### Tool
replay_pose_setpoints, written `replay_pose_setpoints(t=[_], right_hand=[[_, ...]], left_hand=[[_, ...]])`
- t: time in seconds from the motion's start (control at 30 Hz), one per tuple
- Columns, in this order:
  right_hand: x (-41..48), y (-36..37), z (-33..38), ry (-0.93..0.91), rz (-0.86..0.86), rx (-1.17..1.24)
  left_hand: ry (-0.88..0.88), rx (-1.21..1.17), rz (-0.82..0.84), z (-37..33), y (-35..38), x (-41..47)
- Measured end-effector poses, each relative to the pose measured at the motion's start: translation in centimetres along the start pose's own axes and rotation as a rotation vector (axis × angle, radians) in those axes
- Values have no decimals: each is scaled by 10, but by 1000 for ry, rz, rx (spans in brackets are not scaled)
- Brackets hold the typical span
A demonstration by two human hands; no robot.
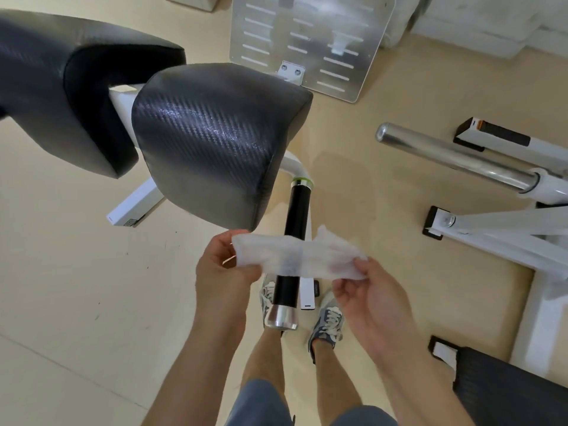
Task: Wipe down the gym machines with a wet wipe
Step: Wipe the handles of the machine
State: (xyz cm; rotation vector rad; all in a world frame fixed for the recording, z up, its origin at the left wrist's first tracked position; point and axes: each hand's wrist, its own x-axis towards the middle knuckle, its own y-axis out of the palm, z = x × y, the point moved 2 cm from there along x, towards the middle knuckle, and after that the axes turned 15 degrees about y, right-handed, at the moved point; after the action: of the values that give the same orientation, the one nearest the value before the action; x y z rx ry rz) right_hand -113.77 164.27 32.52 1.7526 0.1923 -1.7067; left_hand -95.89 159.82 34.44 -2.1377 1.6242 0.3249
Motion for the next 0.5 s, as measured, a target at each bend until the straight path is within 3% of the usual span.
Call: replay_pose_setpoints(t=[0.1,0.2,0.27,0.4,0.5], right_hand=[[13,-8,-18,-26,-221,-168],[16,-7,-21,-59,-410,-488],[16,0,-20,-115,-413,-657],[18,26,-15,-116,-239,-686],[19,40,-15,-145,-202,-762]], left_hand=[[16,273,-70,11,2,-4],[389,593,-24,3,3,-17],[512,663,148,2,14,-20],[345,832,482,12,52,-6],[234,825,496,13,63,2]])
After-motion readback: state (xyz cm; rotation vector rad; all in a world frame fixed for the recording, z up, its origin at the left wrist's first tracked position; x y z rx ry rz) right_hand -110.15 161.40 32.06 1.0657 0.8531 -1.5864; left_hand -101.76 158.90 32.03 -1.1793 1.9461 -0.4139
